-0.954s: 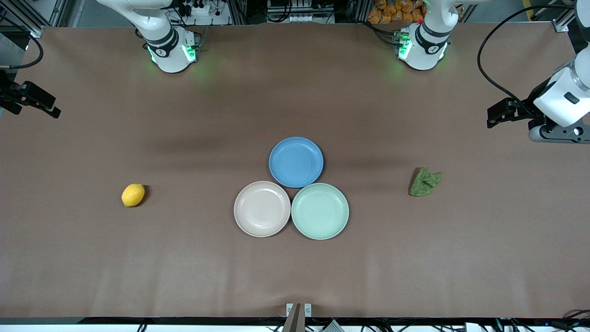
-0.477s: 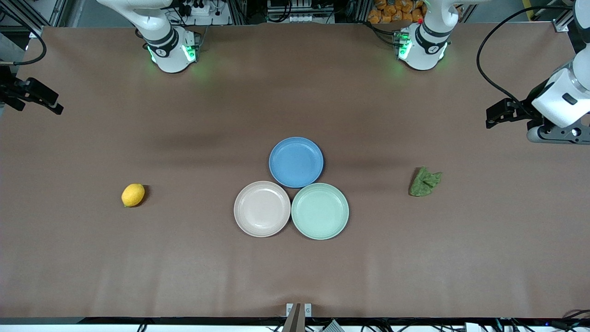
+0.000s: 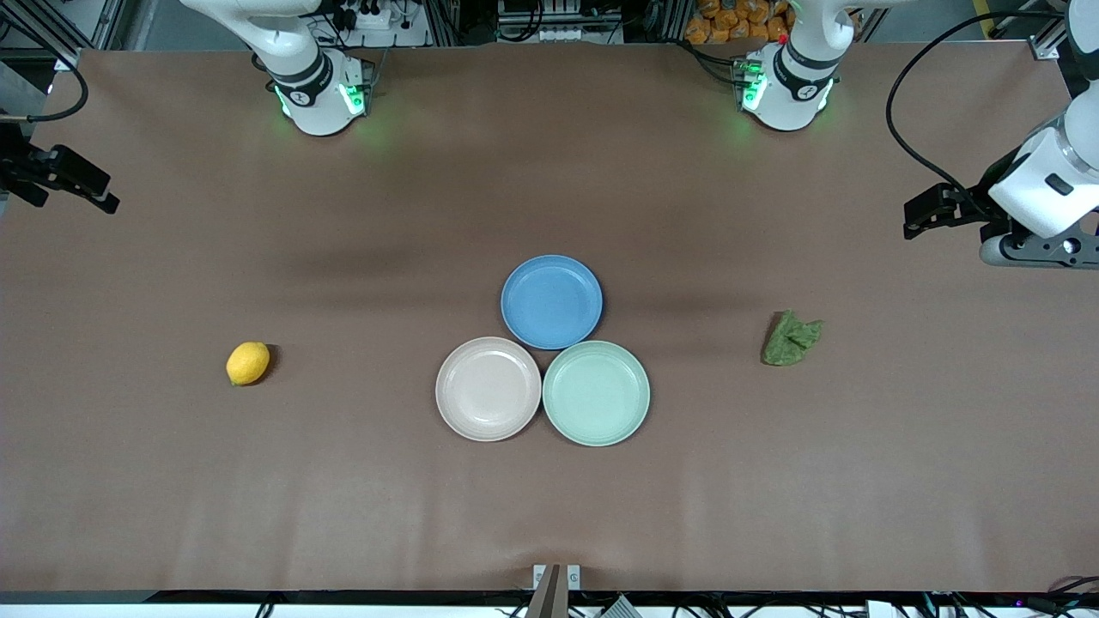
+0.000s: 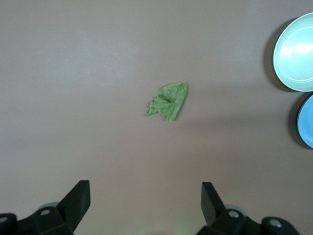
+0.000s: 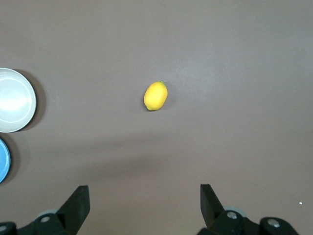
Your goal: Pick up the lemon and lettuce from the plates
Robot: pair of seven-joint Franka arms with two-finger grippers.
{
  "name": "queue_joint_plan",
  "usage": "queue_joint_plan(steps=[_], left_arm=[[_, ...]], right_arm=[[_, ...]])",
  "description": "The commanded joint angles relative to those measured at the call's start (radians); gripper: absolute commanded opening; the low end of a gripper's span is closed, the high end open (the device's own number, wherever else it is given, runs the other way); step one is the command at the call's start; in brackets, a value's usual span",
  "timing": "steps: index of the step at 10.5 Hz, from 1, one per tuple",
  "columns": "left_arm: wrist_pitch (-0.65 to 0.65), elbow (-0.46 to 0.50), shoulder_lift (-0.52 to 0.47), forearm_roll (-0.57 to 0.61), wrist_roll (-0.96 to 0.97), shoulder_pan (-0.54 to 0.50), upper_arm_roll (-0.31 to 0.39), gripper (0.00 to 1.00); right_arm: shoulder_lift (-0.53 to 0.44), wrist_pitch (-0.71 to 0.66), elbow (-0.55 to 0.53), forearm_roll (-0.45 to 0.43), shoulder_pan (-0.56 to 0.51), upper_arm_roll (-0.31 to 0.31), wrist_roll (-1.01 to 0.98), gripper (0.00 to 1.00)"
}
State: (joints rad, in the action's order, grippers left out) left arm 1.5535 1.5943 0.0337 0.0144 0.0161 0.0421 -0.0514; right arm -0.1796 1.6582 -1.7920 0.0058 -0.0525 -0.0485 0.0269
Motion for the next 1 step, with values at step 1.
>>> queue_joint_plan(steps=[1], left_arm=[[-0.023, -0.027, 0.009, 0.015, 0.015, 0.002, -0.004, 1.00]], right_arm=[[-0.031, 0.009, -0.026, 0.008, 0.003, -0.002, -0.005, 1.00]])
